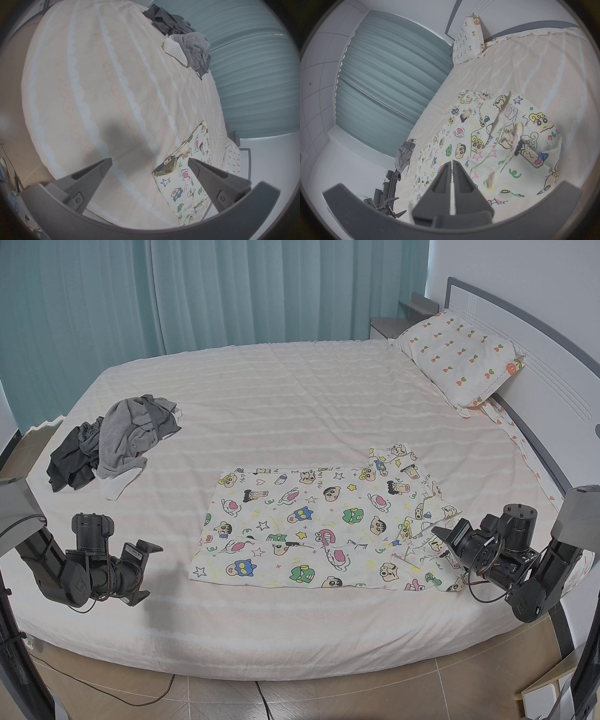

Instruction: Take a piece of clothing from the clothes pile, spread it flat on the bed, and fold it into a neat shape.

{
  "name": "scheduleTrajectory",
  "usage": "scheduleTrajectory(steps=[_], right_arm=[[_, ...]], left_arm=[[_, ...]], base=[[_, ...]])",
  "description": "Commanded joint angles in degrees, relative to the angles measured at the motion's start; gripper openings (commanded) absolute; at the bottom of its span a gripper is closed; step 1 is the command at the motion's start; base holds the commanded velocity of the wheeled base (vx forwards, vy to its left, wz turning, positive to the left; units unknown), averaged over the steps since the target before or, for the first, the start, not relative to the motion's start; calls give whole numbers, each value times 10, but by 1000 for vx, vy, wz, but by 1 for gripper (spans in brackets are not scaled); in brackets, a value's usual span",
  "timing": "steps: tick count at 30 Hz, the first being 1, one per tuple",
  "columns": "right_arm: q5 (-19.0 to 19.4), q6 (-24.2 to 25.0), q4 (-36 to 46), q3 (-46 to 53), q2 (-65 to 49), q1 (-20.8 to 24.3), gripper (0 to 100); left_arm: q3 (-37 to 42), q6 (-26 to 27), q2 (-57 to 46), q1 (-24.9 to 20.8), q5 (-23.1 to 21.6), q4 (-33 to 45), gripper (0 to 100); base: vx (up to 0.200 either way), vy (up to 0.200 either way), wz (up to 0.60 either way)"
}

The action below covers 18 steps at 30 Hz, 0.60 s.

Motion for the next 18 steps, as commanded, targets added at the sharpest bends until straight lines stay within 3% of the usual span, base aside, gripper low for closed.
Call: scheduleTrajectory(steps=[1, 6, 10, 11, 15, 18], right_arm=[[-14, -2, 42, -2, -53, 23, 0], [-13, -6, 57, 3, -54, 18, 0], [3, -6, 50, 5, 0, -12, 0], [5, -6, 50, 4, 7, -19, 100], [32, -4, 49, -13, 46, -41, 100], [32, -3, 41, -20, 69, -43, 100]], left_arm=[[1, 0, -1, 0, 0, 0, 100], [4, 0, -2, 0, 0, 0, 100], [5, 0, -2, -1, -1, 0, 100], [5, 0, -1, -2, -1, 0, 100], [4, 0, 2, -3, -1, 0, 100], [4, 0, 2, -4, -1, 0, 100]], base=[[0, 0, 0], [0, 0, 0], [0, 0, 0], [0, 0, 0], [0, 0, 0], [0, 0, 0]])
